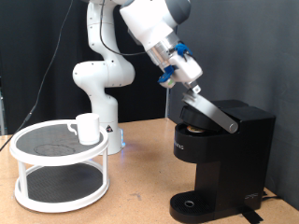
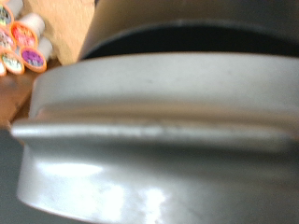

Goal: Make a cup of coffee with the keurig machine

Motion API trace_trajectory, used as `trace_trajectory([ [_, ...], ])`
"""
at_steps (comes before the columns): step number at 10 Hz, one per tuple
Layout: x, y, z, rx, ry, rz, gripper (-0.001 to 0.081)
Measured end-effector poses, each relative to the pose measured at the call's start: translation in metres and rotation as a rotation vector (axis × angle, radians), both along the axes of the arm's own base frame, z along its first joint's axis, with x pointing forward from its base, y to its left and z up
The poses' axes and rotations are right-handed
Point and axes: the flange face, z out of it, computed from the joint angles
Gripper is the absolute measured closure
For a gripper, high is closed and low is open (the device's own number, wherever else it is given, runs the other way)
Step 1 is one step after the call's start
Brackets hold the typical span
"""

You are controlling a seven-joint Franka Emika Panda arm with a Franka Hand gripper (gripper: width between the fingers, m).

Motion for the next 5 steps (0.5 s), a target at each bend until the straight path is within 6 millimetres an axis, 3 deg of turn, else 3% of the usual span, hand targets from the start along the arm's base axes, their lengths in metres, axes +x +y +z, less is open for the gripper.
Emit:
trace_trajectory([
  [5, -0.007, -0.013, -0.046, -0.07, -0.019, -0.04, 0.0806],
])
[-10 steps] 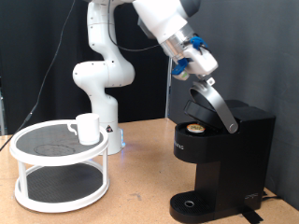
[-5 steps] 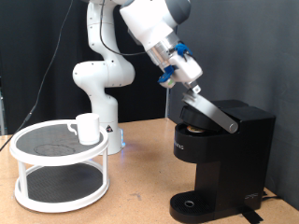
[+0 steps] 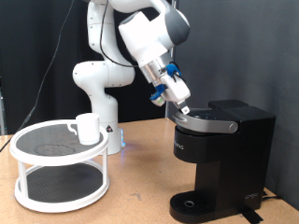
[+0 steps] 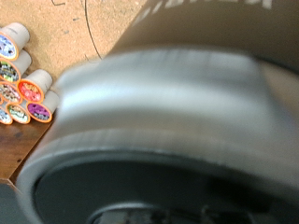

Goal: Make a cup of coffee with the keurig machine

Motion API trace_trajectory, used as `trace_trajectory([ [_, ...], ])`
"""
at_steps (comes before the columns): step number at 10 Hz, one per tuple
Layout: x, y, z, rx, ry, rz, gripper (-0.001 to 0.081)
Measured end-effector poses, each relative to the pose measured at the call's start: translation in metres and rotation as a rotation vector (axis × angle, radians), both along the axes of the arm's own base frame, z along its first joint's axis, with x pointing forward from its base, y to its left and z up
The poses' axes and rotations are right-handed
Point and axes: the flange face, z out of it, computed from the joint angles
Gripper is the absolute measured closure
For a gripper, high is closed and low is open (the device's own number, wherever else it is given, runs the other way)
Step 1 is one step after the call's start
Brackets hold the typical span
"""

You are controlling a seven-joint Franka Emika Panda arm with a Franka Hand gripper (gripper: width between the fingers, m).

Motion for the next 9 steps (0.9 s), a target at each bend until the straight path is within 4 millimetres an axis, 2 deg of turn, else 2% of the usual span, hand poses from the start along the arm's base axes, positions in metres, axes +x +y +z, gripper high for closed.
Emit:
trace_trajectory([
  [9, -0.0026, -0.0049, -0.0015, 0.06, -0.01, -0.003, 0.0806],
])
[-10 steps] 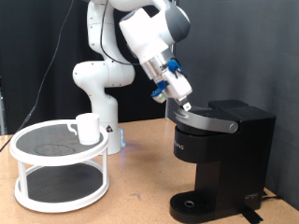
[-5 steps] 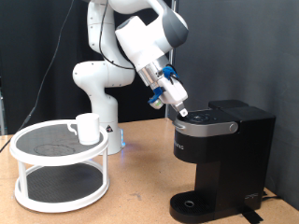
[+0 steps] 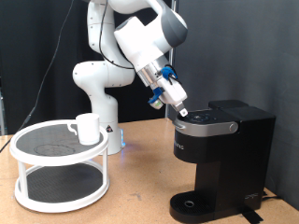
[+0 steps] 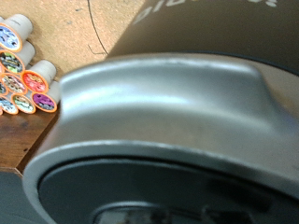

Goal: Make a cup of coffee with the keurig machine

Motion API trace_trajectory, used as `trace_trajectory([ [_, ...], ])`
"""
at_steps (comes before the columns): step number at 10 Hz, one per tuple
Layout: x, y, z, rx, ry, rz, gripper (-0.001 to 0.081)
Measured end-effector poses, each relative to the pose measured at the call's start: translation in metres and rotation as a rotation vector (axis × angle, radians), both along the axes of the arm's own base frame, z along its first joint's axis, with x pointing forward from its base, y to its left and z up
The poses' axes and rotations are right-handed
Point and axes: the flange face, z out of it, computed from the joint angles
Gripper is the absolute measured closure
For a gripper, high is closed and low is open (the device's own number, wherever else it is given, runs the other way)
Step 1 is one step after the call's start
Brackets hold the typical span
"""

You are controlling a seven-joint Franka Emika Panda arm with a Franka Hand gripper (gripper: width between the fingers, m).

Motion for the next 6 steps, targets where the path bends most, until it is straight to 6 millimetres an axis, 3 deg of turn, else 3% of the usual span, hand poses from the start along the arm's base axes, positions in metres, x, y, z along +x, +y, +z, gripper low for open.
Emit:
trace_trajectory([
  [3, -0.003, -0.002, 0.009, 0.056, -0.002, 0.002, 0.0806],
  [6, -0.003, -0.002, 0.031, 0.123, 0.005, 0.01, 0.0806],
])
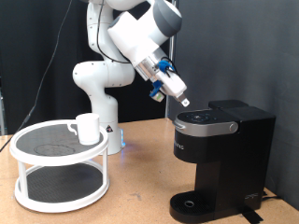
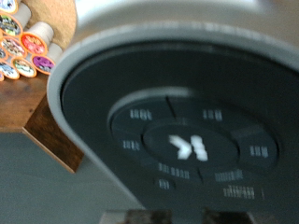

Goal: Make a cup of coffee with the keurig machine

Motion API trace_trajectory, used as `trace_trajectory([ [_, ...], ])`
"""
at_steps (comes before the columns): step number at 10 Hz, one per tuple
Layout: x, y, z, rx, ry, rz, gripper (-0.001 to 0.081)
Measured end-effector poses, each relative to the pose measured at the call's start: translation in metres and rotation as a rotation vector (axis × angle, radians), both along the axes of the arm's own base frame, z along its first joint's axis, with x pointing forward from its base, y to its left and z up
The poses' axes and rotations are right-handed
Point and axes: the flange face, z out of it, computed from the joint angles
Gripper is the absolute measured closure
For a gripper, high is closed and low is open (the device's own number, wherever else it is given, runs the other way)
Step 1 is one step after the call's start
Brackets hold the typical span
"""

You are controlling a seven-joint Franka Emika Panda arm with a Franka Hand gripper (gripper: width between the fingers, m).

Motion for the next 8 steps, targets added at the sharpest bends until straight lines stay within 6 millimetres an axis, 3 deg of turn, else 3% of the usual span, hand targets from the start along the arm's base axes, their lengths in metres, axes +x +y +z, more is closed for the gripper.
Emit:
trace_trajectory([
  [1, 0.001, -0.001, 0.009, 0.03, 0.018, 0.01, 0.0806],
  [4, -0.003, -0.006, 0.0, 0.026, 0.024, -0.004, 0.0806],
  [6, -0.016, -0.021, -0.009, 0.036, 0.043, -0.036, 0.0806],
  [8, -0.037, -0.037, -0.014, 0.067, 0.084, 0.039, 0.0806],
])
